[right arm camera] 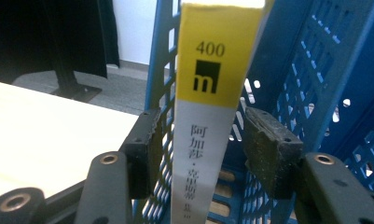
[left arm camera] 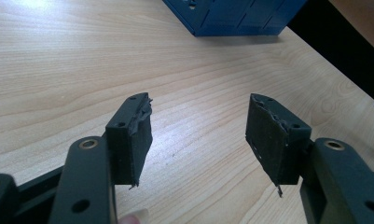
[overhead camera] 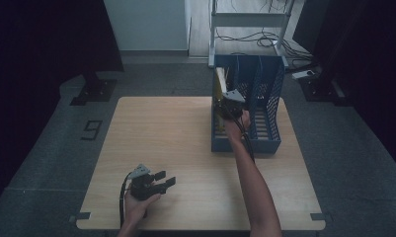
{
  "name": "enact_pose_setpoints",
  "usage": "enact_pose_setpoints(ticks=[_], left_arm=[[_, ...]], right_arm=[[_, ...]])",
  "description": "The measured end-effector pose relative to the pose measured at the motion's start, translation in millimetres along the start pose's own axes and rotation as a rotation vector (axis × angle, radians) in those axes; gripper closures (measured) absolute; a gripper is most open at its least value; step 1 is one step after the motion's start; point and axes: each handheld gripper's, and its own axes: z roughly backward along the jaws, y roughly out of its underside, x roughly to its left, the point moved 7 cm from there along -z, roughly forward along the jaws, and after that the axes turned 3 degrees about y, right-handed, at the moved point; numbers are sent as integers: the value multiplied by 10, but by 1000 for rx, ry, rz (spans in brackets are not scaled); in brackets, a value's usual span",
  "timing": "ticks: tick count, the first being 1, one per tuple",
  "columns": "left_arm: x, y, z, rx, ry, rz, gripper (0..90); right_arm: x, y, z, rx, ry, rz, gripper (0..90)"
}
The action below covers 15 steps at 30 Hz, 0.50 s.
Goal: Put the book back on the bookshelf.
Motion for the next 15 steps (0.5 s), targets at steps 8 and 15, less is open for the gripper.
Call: enact_pose_setpoints(ticks=[8, 15], left_arm=[[-57, -10, 27, -11, 7, -11, 406], [-73, 2, 35, -8, 5, -17, 405]], right_arm=[[-18, -22, 163, -21, -17, -21, 431], [-22, -43, 245, -13, -29, -30, 407]])
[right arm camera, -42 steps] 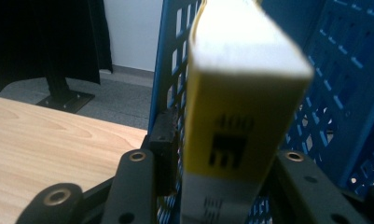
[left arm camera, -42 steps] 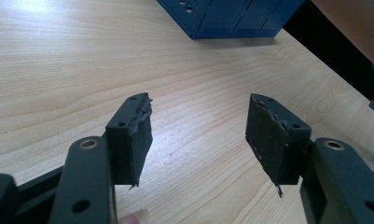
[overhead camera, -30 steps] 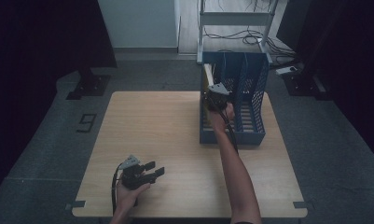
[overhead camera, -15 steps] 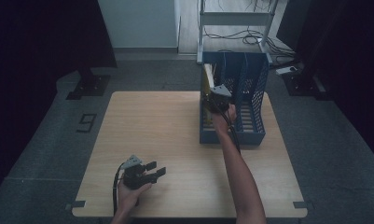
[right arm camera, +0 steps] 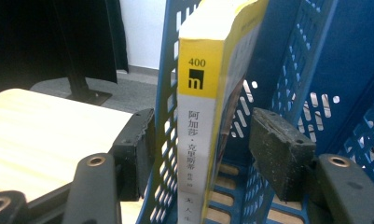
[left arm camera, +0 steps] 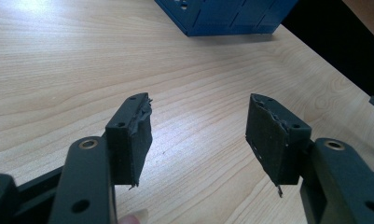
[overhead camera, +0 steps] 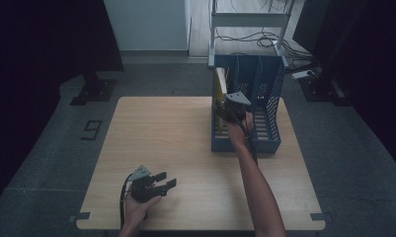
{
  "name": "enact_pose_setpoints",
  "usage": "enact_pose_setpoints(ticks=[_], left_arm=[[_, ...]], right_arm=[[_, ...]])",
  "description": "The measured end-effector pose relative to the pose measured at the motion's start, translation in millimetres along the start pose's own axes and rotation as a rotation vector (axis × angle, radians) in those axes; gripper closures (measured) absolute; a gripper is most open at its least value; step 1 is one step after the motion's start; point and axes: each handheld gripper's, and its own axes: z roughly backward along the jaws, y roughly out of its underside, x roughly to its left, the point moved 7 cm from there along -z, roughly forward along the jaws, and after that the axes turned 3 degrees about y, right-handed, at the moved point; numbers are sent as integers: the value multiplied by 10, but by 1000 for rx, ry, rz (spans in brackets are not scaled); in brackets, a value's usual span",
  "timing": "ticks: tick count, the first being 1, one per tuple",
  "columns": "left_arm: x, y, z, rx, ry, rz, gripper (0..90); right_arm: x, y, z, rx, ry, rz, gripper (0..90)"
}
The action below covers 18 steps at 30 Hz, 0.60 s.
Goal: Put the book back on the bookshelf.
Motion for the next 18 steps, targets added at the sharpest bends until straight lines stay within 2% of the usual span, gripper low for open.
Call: enact_pose_setpoints(ticks=[18], left_arm=[[23, 8, 33, -2, -14, 1, 403]], right_arm=[[19, 86, 156, -17, -34, -15, 404]])
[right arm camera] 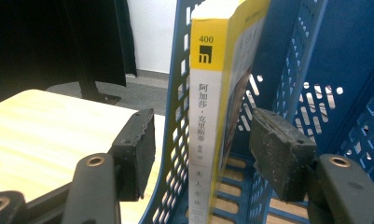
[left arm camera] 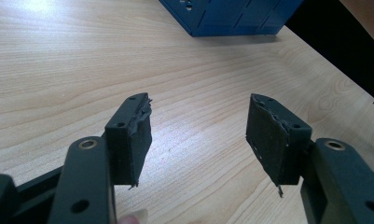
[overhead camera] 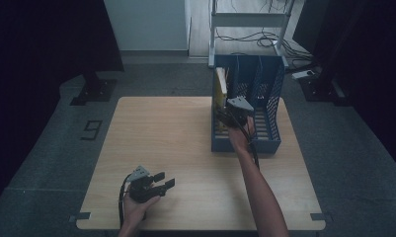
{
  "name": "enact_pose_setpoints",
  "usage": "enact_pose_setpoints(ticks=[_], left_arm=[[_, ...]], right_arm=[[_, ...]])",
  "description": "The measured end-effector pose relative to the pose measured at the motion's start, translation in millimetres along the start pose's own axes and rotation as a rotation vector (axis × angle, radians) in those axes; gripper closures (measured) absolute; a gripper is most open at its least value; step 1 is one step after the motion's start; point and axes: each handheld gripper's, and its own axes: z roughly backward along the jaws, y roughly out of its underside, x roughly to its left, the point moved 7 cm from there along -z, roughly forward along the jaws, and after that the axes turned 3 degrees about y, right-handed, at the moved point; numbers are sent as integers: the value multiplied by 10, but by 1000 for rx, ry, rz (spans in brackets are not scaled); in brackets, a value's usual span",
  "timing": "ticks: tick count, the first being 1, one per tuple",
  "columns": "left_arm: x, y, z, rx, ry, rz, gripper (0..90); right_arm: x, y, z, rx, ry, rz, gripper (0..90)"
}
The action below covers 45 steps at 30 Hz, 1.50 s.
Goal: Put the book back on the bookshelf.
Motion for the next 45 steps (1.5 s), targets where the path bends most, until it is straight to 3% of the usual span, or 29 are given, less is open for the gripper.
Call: enact_pose_setpoints(ticks=[12, 17, 26, 31, 36, 45], left_arm=[[6, 1, 3, -1, -4, 0, 401], [5, -1, 7, 0, -5, -5, 401], [3, 3, 1, 3, -12, -9, 401], [-3, 9, -2, 5, -14, -11, 400], [-13, 20, -19, 12, -13, -13, 400], [-2, 27, -30, 15, -15, -11, 400]], right_arm=[[49, 63, 222, -16, -33, 7, 405], [44, 115, 341, -32, -37, -12, 409], [88, 285, 723, -36, -109, 0, 407], [82, 392, 885, -35, -126, 7, 405], [38, 548, 1079, -19, -127, 59, 396], [-98, 793, 1429, -7, -154, 67, 387]])
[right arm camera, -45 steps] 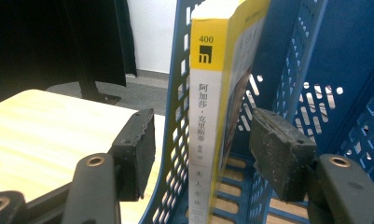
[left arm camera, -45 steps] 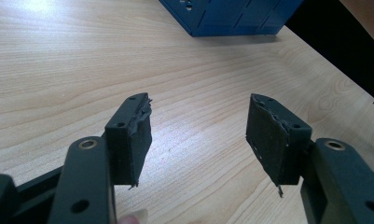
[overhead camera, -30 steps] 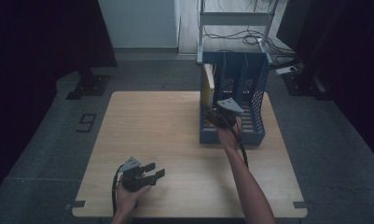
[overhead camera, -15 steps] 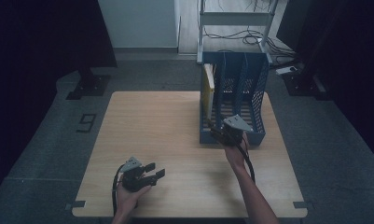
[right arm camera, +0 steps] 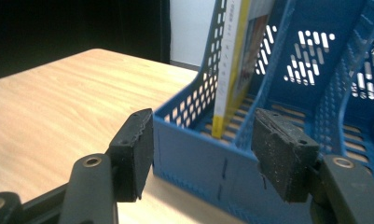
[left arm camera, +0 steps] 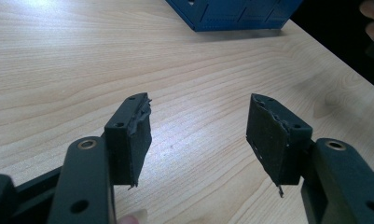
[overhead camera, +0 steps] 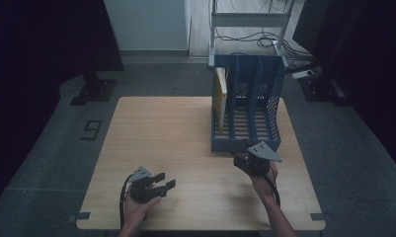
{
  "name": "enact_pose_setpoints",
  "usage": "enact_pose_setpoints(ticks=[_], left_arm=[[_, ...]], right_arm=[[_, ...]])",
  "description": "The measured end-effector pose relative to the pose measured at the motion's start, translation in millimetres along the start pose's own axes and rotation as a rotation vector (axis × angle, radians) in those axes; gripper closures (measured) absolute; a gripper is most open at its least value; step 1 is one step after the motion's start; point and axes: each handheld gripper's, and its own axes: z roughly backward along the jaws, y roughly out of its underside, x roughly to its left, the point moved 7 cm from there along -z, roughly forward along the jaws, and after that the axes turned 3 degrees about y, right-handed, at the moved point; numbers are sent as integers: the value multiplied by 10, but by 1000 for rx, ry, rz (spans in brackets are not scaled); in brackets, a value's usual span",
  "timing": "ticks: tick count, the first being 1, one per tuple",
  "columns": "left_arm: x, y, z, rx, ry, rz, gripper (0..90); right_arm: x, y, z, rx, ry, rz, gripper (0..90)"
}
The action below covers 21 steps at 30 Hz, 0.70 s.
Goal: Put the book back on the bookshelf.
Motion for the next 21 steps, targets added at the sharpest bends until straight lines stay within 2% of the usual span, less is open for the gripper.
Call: enact_pose_setpoints(ticks=[4, 5, 11, 17, 21], left_arm=[[-1, 2, -2, 2, 0, -1, 400], [-1, 1, -2, 2, 2, 0, 400], [23, 4, -2, 3, -2, 5, 400], [48, 7, 6, 3, -8, 9, 400], [54, 8, 9, 3, -10, 10, 399]], right_arm=[[-42, 75, 123, 5, -2, 3, 385], [-76, 150, 216, 9, -3, -2, 384], [-151, 361, 378, 38, -5, -7, 380], [-206, 543, 378, 87, -10, -4, 377], [-206, 589, 356, 99, -12, -6, 376]])
